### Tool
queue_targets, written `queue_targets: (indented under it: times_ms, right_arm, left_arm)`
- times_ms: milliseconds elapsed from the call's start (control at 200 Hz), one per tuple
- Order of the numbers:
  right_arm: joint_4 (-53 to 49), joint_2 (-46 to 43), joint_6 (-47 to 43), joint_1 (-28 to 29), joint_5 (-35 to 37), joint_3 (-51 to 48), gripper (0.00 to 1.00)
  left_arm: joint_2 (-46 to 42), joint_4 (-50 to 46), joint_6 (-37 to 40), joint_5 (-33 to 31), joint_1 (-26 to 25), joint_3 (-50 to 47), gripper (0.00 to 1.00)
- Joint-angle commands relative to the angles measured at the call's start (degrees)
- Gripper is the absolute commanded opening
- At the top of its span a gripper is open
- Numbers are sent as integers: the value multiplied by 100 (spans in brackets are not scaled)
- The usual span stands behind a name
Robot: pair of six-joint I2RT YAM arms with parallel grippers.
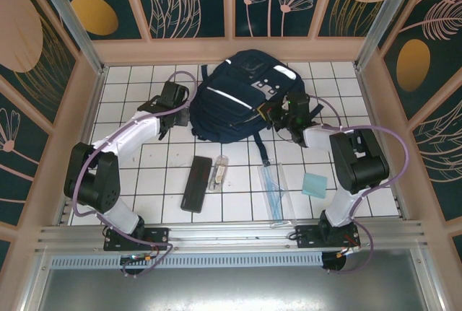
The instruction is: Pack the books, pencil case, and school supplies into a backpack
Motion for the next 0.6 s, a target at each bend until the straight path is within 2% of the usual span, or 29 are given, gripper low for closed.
queue_targets:
  times_ms: [0,205,280,335,365,430,515,555,595]
  right_arm:
    - [39,-258,-357,-79,445,236,0]
    - [-110,-113,-552,-42,158,469,0]
    - [-104,-87,-559,-43,20,538,0]
    - [-118,-107,-572,-25,-69,567,0]
    - [-168,-129,-585,-6,-91,590,1]
    - [-231,-189,-630,56,-49,604,13]
    - [-231,-208,-626,179,79,555,30]
    - [-175,-178,-584,246,116,529,34]
    - [-80,-132,-535,312,121,508,37]
  left_arm:
    - [-93,28,-144,-94,14,147,0]
    - [53,385,-685,1272,-16,45,0]
    - [70,814,-1144,1749,-24,-239,38]
    - [75,1199,-1580,2082,-34,-478,57]
    - [67,1464,-1842,2303,-41,-636,62]
    - [28,2223,-2406,2682,-97,-1029,63]
    - [118,2833,-2699,2701,-266,-1358,62]
    - [229,2918,-2711,2622,-349,-1368,59]
    - [369,3032,-2704,2663,-412,-1390,52]
